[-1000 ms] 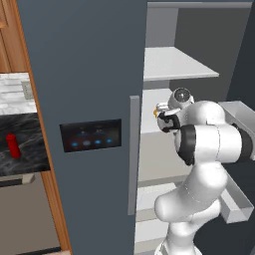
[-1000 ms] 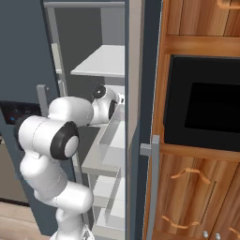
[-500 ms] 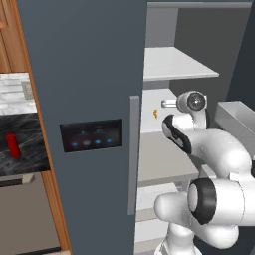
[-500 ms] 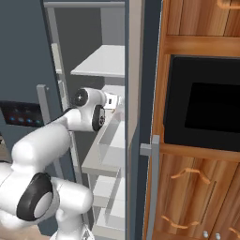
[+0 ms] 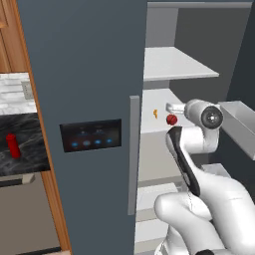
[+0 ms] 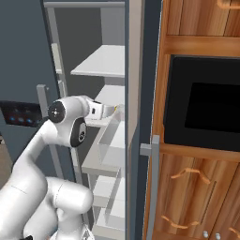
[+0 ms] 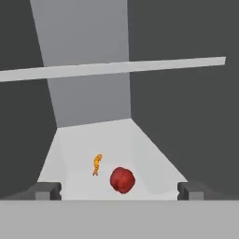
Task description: Place the ketchup and mustard from the counter to the top shelf of the fridge. If the existing items in the fridge are on the top shelf, move them to other shelves.
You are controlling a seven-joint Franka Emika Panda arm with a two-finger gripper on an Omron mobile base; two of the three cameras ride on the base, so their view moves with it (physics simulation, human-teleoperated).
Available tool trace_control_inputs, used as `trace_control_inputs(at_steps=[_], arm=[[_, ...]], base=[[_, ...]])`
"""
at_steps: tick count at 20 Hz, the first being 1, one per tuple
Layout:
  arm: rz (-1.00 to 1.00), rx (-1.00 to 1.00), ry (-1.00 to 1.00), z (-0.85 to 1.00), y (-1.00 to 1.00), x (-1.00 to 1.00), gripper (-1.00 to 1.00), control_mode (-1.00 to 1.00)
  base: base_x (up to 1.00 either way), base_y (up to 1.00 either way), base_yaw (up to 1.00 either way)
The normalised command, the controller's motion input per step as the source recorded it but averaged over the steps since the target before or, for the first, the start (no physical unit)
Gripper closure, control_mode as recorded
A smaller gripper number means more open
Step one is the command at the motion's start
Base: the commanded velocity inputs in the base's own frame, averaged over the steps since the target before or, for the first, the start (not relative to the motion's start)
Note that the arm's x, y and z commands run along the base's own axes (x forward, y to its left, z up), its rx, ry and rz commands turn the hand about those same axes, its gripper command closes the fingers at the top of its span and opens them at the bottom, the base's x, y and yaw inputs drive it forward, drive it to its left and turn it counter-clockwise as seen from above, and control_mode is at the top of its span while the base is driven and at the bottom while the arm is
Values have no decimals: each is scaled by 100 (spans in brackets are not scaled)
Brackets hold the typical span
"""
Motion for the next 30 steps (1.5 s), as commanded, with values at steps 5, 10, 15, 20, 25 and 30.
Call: trace_control_inputs(at_steps=[5,10,15,20,25,30], arm=[[0,13,3,46,22,-100,-100,-100],[0,14,21,49,19,-100,-100,-100],[0,14,34,57,10,-100,-100,-100],[3,4,46,31,7,-100,-100,-100],[2,0,18,1,0,-39,-100,-100],[0,0,0,0,0,-8,-100,-100]], base=[[0,0,0],[0,0,0],[0,0,0],[0,0,0],[0,0,0],[0,0,0]])
